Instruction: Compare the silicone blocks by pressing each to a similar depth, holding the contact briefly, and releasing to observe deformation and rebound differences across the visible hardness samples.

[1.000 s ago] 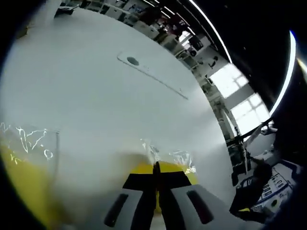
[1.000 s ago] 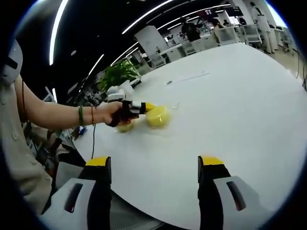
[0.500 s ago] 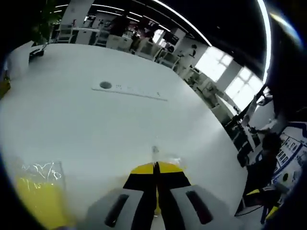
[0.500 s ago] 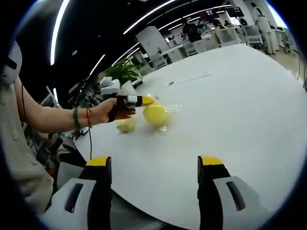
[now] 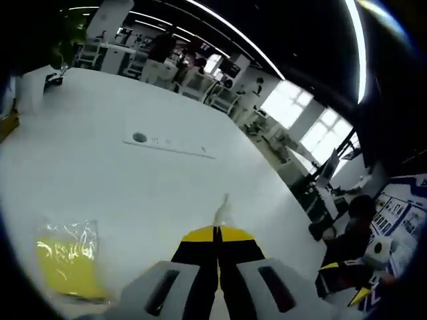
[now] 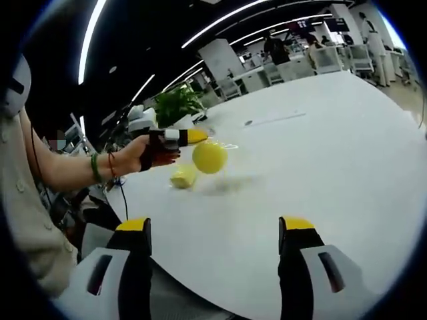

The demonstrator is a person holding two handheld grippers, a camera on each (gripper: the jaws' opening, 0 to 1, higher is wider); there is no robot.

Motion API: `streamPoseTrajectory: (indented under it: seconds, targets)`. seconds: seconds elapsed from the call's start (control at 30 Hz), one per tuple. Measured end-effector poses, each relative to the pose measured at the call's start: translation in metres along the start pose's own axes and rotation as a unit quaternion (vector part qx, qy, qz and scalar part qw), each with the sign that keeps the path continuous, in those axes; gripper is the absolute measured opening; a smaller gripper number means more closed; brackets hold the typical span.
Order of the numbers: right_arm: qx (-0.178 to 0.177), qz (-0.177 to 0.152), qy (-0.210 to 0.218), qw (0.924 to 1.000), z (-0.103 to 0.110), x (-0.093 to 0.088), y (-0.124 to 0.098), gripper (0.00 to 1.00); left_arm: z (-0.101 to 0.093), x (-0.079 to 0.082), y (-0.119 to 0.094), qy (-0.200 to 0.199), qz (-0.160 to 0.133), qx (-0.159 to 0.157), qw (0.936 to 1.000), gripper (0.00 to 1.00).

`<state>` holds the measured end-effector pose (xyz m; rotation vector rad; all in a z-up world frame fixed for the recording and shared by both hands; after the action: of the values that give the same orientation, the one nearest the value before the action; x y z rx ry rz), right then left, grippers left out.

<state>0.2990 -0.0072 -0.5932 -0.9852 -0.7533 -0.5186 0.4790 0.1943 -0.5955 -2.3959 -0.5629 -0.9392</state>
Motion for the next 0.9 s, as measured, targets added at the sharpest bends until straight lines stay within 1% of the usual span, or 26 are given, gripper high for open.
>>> streamPoseTrajectory:
  seconds: [0.07,0.17,0.3,0.33,0.37,0.4,0.47,0.6,0.63,0.7,0.73,0.8,0.9]
  targets:
    - [0.003,-0.002,-0.007,1.0,0.004,0.003,-0.002,0.72,-0.002,0.001,-0.006,0.013,0.003,0.004,0.9999,0.0]
    - [0.006,-0.004,-0.017,0.9998,0.009,0.006,-0.004,0.72,-0.005,0.003,-0.016,0.013,0.0,0.002,0.9999,0.0]
    - [0.011,-0.01,-0.028,0.9995,0.018,0.011,-0.006,0.71,-0.012,0.008,-0.032,0.037,-0.001,0.006,0.9993,0.0]
    - [0.013,-0.011,-0.031,0.9994,0.021,0.012,-0.006,0.71,-0.014,0.008,-0.036,0.038,0.0,0.004,0.9993,0.0]
    - [0.016,-0.014,-0.037,0.9991,0.025,0.014,-0.006,0.71,-0.016,0.009,-0.04,0.041,0.0,0.004,0.9992,0.0]
    - [0.018,-0.016,-0.04,0.9989,0.027,0.016,-0.006,0.71,-0.019,0.011,-0.045,0.055,0.002,0.005,0.9985,0.0]
    - [0.024,-0.022,-0.051,0.9982,0.035,0.021,-0.006,0.71,-0.024,0.013,-0.055,0.068,0.001,0.004,0.9977,0.0]
    - [0.034,-0.034,-0.068,0.9965,0.049,0.031,-0.008,0.72,-0.032,0.017,-0.074,0.076,-0.004,0.001,0.9971,0.0]
    - [0.038,-0.036,-0.074,0.9959,0.054,0.034,-0.008,0.72,-0.035,0.019,-0.08,0.088,-0.002,0.0,0.9961,0.0]
    - [0.043,-0.039,-0.088,0.9945,0.062,0.039,-0.008,0.72,-0.039,0.019,-0.088,0.091,0.0,-0.002,0.9958,0.0]
    - [0.047,-0.04,-0.094,0.9936,0.066,0.041,-0.008,0.72,-0.043,0.02,-0.094,0.105,0.002,-0.003,0.9945,0.0]
    - [0.051,-0.055,-0.119,0.99,0.075,0.048,-0.009,0.72,-0.049,0.021,-0.104,0.112,0.003,-0.007,0.9937,0.0]
    - [0.062,-0.065,-0.132,0.9872,0.088,0.058,-0.01,0.72,-0.057,0.022,-0.117,0.126,0.006,-0.012,0.9919,0.0]
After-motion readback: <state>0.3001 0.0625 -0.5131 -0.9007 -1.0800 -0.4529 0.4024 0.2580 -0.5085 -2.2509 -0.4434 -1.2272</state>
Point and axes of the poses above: the point that each gripper's makers call its tool centre point, and the gripper's own axes: y roughly forward along the fingers, z roughly to its left, x roughly out of its top, the point moved 4 cm from there along -y, roughly backward along the fingers, and after that the axes turned 15 degrees about -x, right-handed, at the moved point
